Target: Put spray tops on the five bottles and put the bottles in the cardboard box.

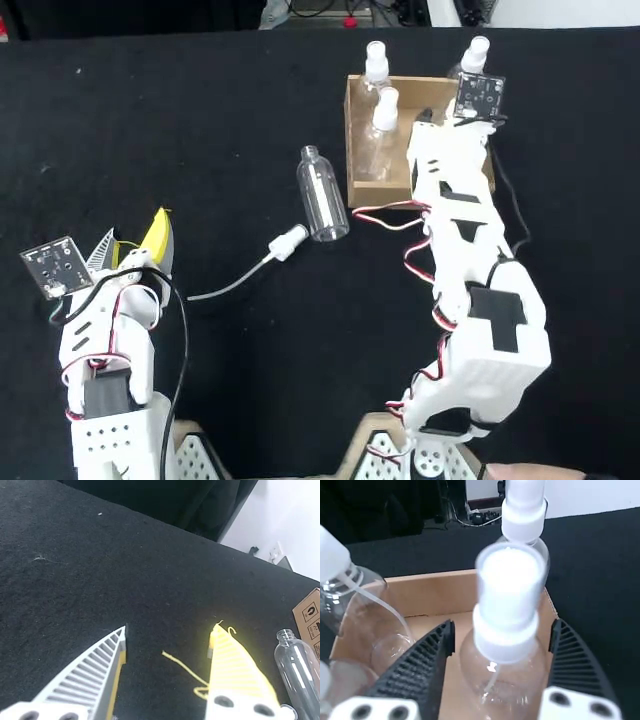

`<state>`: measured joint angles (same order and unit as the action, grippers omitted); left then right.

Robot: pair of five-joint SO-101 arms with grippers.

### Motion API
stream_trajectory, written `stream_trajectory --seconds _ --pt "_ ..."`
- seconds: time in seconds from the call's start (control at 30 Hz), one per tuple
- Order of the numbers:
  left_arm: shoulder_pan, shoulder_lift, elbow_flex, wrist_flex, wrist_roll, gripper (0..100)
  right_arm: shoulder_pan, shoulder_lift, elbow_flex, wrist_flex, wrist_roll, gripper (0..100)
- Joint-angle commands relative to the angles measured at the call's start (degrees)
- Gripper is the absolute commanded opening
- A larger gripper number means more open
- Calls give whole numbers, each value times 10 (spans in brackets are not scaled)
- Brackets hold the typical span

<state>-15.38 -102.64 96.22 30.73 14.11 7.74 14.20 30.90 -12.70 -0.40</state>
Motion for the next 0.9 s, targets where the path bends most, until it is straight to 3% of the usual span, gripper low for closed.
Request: stream_trajectory --seconds 0.0,0.1,0.27,0.53,0.87 --pt "7 3 13 1 -4 256 -4 -52 -33 14 2 276" --pt "7 3 13 1 -4 256 -7 -78 -34 44 2 291" --pt "7 3 13 1 -4 256 -7 -102 -33 85 2 407" --pt "7 3 13 1 -5 256 27 -183 -22 127 2 414" --pt "7 3 13 0 -5 256 43 -372 -11 447 3 412"
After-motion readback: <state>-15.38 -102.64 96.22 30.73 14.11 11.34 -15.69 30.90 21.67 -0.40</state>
